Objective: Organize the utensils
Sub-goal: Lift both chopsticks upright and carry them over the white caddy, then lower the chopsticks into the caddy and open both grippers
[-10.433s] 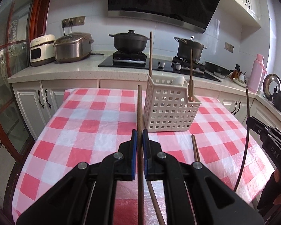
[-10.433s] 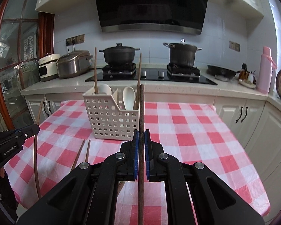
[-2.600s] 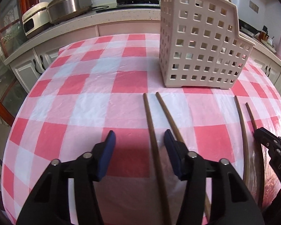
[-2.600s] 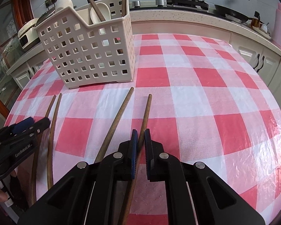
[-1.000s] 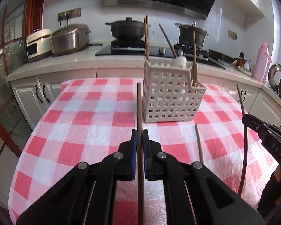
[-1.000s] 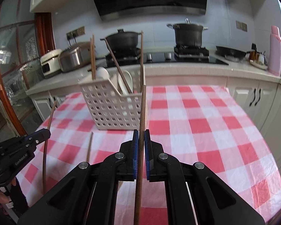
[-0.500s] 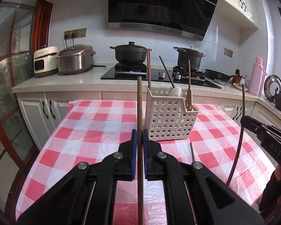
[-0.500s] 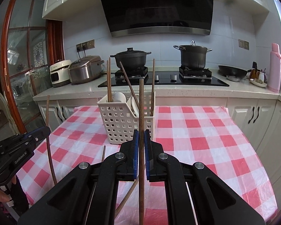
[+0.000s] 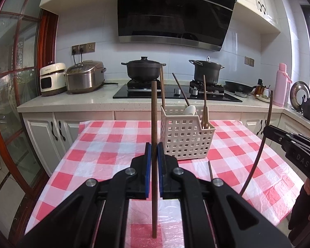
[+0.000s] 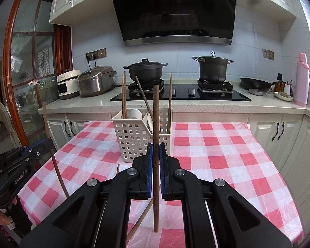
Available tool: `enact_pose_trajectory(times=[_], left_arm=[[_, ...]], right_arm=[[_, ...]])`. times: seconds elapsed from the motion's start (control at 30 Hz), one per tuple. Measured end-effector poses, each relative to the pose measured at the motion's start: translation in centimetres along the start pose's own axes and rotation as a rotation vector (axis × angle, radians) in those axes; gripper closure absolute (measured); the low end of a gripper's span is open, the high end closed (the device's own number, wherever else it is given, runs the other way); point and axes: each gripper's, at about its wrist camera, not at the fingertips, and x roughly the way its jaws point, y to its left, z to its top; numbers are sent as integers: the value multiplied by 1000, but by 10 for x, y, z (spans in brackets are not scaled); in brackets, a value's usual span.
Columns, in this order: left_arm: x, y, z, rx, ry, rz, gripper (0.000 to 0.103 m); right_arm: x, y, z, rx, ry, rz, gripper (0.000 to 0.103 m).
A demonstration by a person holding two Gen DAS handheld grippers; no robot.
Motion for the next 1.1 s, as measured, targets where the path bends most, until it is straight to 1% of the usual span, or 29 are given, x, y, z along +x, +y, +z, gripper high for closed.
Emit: enact_pose_trajectory(times=[0.13,0.63,1.1], left_arm=[[-6,0,3,1,-15,-1,97],[-1,0,10,5,-11,-7,97],[1,-3,23,23,-21,-11,97]], right_arm=[[-2,0,1,0,-7,-2,97],[2,3,5,-7,-4,3,97],[8,9,24,-53,-26,5,97]])
